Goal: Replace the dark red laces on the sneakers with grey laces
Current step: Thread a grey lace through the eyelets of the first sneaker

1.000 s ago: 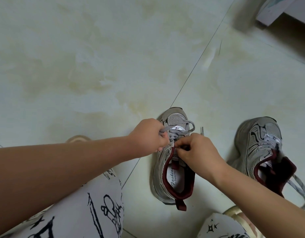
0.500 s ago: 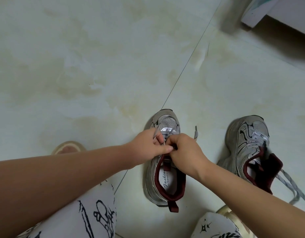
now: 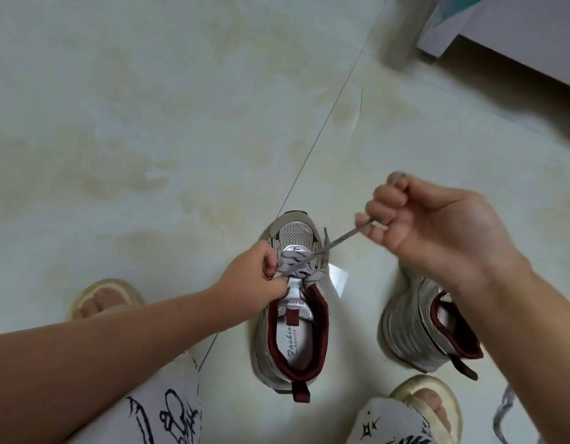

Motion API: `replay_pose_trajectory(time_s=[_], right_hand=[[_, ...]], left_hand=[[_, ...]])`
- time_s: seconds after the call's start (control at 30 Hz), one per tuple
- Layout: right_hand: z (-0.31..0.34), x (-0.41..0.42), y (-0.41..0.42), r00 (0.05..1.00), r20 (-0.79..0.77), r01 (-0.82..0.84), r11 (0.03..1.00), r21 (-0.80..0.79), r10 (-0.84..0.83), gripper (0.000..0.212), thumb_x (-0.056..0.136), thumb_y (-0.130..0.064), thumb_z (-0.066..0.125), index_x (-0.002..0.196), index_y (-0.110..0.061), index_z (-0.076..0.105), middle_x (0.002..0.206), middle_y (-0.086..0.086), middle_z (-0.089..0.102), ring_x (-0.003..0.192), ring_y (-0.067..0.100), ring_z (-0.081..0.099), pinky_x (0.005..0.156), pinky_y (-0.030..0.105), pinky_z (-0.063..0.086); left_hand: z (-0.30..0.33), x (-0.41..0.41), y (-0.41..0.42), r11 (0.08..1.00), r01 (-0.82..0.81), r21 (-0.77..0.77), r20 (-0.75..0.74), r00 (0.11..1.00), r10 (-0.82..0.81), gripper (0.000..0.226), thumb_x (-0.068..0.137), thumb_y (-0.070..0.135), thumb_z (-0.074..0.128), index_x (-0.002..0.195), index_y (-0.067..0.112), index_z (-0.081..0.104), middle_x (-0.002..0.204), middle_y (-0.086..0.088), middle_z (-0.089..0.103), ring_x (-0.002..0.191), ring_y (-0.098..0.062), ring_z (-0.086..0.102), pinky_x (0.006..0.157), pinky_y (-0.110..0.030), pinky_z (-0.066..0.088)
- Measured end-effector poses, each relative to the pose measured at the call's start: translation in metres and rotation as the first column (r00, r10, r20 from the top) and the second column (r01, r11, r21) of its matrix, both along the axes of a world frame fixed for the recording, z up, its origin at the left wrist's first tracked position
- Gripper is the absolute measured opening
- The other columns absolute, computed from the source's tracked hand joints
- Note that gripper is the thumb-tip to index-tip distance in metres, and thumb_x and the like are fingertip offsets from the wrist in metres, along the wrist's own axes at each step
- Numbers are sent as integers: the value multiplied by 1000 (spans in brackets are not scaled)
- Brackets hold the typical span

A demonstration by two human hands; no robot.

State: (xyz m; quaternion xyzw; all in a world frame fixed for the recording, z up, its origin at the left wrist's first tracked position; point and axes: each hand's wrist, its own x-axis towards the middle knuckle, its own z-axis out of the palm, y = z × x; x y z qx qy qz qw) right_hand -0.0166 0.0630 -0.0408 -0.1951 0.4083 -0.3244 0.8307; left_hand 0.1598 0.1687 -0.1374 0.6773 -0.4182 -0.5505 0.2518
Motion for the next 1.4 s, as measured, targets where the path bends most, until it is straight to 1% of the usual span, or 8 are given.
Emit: replay_pose_trajectory(time_s=[0.3, 0.5, 0.7, 0.8, 0.97, 1.13, 1.27, 1.4], right_hand=[[-1, 2, -9, 947, -316, 28, 995, -94, -57, 29, 95, -9, 33, 69, -13, 45, 55, 0, 44, 49, 13, 36, 60, 25, 40], [-11, 6, -2, 903, -429, -84, 985, -153, 10, 35, 100, -24, 36, 80, -6, 59, 62, 3, 44, 55, 14, 37, 64, 27, 37], [-31, 2, 7, 716, -698, -310, 907, -285, 25, 19, 92, -4, 51, 86, -16, 64, 61, -4, 47, 56, 6, 45, 63, 22, 40], [-38, -2, 14, 631, -773, -432, 857, -282, 64, 17, 93, -8, 51, 101, -19, 61, 63, -3, 47, 53, 0, 47, 59, 16, 41], [-51, -1, 27, 396, -916, -697, 670, -257, 60, 15, 91, -11, 53, 79, -19, 58, 65, -8, 49, 65, 12, 46, 63, 24, 42], [-57, -2, 39, 145, -989, -914, 385, -131, 6, 19, 92, -17, 48, 99, -16, 65, 84, -1, 62, 83, 20, 53, 67, 26, 34], [-58, 0, 41, 77, -996, -962, 259, -88, -53, 25, 94, -20, 42, 106, -16, 64, 98, 7, 63, 95, 26, 54, 75, 30, 37], [-58, 4, 42, 65, -994, -982, 169, -79, -88, 26, 94, -18, 42, 104, -14, 65, 94, 8, 62, 93, 27, 54, 76, 33, 39]], left_hand=[[8, -9, -9, 768, 497, -403, 613, 770, -177, 12, 72, 14, 51, 76, 16, 62, 89, 0, 51, 79, -12, 43, 60, -17, 35], [6, -10, -28, 687, 624, -372, 728, 656, -201, 19, 57, 28, 65, 71, 19, 73, 82, -4, 59, 77, -26, 59, 57, -36, 53], [27, -14, -32, 969, 73, -236, 107, 993, -48, 18, 87, 11, 56, 73, 22, 59, 82, 9, 57, 77, -10, 53, 72, -16, 43], [41, -5, -41, 954, -268, -134, -127, 959, 252, 20, 94, 5, 41, 80, 15, 51, 59, 4, 59, 64, -21, 52, 62, -28, 44], [45, 20, -52, 876, -454, -163, -40, 890, 454, 15, 95, 6, 36, 89, 15, 46, 62, -4, 41, 51, -17, 36, 50, -27, 41], [27, 34, -44, 962, -270, -38, 411, 873, 261, 36, 85, 7, 51, 119, 10, 41, 96, -10, 50, 84, -28, 56, 80, -40, 47], [28, 23, -31, 989, 87, -117, 760, 649, 33, 55, 79, 12, 64, 130, 16, 43, 123, -14, 37, 111, -32, 43, 96, -46, 33], [25, 4, -20, 873, 417, -254, 774, 629, -76, 7, 75, 25, 65, 81, 24, 66, 86, 1, 48, 85, -22, 50, 78, -36, 27]])
